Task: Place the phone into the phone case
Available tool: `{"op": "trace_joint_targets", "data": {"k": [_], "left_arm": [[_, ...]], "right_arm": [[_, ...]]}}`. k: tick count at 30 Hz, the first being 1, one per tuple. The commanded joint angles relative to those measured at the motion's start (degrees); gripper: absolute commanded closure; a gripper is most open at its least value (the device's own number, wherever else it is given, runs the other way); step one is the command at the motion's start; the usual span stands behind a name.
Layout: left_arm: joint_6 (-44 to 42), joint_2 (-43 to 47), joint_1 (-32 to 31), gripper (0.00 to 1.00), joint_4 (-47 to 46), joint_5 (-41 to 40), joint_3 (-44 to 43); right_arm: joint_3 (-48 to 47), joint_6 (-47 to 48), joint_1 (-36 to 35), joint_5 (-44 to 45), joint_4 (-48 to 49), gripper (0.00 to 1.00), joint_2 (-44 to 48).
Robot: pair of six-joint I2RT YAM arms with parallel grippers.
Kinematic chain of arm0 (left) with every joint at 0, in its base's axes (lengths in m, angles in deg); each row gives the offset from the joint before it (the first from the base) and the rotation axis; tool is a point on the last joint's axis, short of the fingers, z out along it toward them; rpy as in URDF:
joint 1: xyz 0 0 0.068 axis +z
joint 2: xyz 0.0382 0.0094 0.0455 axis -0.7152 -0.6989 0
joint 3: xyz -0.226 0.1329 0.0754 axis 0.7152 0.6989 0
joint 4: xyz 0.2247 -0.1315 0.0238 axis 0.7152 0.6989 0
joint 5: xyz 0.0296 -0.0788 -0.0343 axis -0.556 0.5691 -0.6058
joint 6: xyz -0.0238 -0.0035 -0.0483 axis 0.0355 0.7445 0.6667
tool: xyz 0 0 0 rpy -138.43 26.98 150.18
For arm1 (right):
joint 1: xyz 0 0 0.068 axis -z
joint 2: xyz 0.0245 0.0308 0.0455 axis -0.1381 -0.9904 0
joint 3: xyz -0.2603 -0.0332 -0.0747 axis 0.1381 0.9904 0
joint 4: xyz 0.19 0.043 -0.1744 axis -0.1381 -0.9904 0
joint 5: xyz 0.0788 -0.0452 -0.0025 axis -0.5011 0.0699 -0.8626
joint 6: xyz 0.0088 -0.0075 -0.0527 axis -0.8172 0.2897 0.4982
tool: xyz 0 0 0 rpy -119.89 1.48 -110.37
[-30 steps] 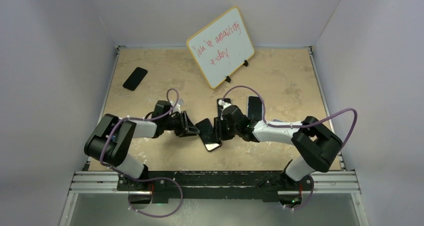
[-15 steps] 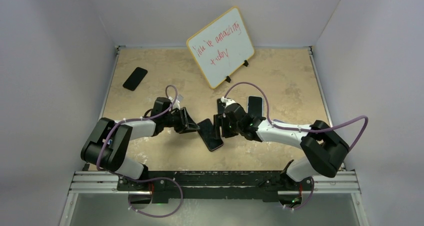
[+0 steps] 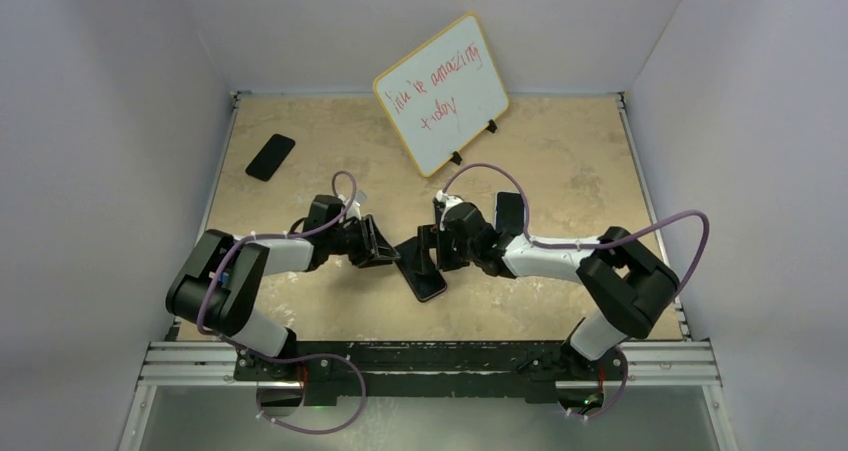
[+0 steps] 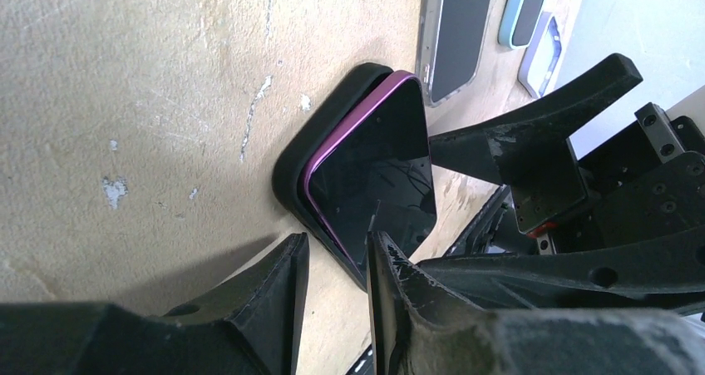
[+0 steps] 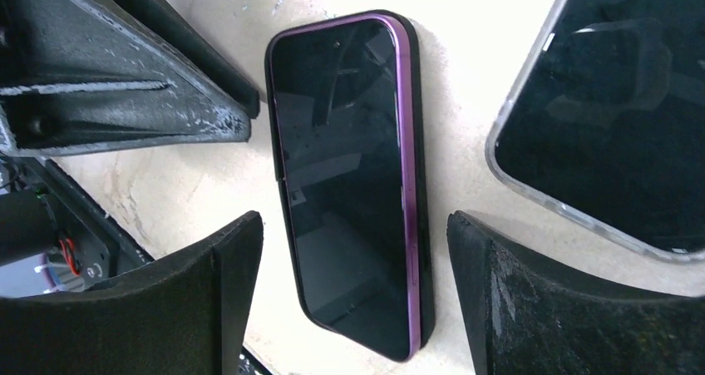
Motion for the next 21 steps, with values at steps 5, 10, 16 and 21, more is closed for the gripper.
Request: {"op": "trace_joint_targets", "data": {"k": [5, 10, 16, 21], "left_arm": [[0.8, -0.5, -0.4, 0.69, -5.0, 0.6, 1.7], [1.5, -0.4, -0.4, 0.75, -6.5, 1.4, 3.1], [2.7, 1.9, -0.5, 0.81, -7.0, 2.1, 4.2], [2.8, 3.9, -0.5, 0.8, -5.6, 2.4, 5.1]], "right_arm": [[-1.0, -5.1, 0.1, -5.5, 6.7, 0.19, -3.0], [-1.1, -10.7, 0.2, -10.4, 12.4, 0.2, -3.6], [2.6, -19.6, 0.4, -15.4, 30.4, 0.21, -5.6], [4.9, -24.6, 0.4, -16.3, 40.0, 0.23, -7.1]]}}
